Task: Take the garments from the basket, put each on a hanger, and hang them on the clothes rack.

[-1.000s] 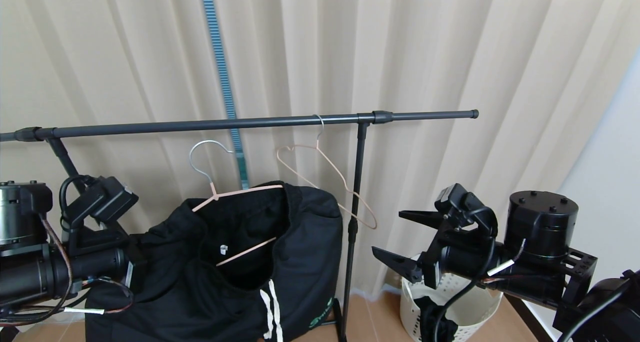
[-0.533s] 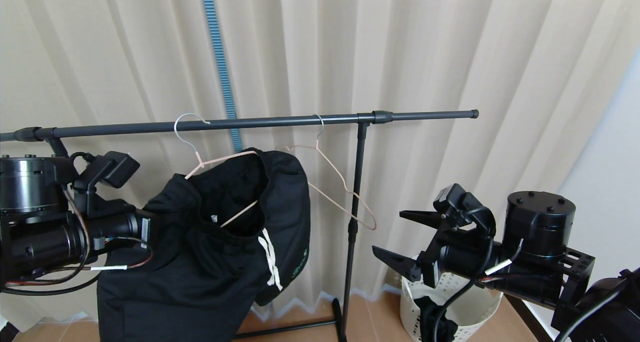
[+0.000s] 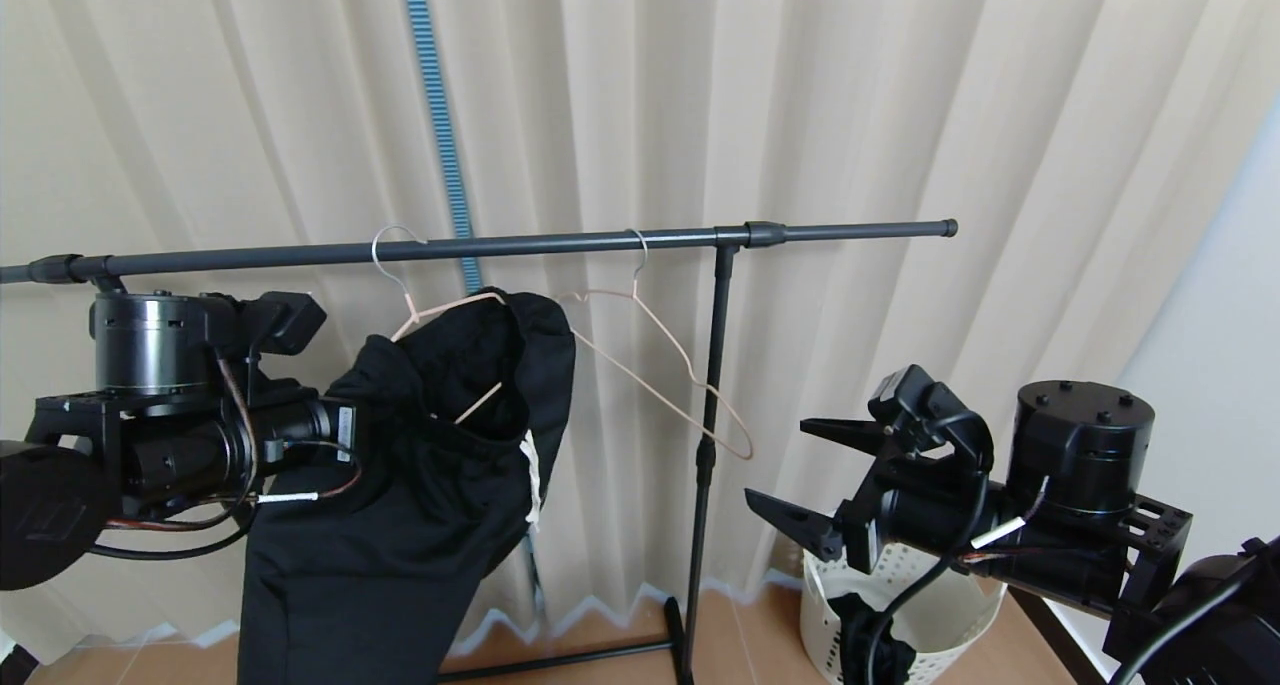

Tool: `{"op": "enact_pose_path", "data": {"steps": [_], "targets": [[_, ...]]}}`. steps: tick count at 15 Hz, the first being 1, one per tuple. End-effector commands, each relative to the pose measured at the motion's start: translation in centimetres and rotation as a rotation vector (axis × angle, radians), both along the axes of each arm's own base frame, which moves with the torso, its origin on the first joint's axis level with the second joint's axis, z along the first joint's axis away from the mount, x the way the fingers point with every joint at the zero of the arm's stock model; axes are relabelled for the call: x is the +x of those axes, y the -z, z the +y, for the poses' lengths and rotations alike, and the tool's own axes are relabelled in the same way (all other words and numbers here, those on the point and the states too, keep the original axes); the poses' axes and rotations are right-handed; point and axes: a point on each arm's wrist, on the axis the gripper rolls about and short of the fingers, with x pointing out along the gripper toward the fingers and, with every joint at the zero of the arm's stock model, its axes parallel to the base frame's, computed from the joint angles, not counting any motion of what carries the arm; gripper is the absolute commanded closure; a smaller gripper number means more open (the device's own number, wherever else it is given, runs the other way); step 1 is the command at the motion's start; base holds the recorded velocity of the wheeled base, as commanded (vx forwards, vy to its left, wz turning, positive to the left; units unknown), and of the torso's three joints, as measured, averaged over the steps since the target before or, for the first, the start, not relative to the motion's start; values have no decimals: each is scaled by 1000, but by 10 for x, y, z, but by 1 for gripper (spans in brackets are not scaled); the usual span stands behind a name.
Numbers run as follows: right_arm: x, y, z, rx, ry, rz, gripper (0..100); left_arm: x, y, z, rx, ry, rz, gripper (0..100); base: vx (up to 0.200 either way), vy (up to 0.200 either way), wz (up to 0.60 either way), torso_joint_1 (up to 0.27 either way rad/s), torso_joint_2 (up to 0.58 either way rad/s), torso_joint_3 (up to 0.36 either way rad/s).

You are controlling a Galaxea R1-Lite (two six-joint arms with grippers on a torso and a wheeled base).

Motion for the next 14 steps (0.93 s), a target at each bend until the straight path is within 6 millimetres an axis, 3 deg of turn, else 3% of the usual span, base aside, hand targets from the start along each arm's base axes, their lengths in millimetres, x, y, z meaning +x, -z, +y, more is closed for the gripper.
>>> {"op": "enact_pose_path", "data": {"steps": [1,4,14], "targets": [[0,-2,0,3,-1,-6,0,12,-2,-3,14,-20,-11,100,0,0,0,0,0,0],[0,-2,0,3,-1,-7,0,33,-9,-10,38,-53,-49,100,0,0,0,0,0,0],[-1,-5,-2,3,21,-19,0,91,22,-17,24,-111,-6,100,0,0,0,0,0,0]]}}
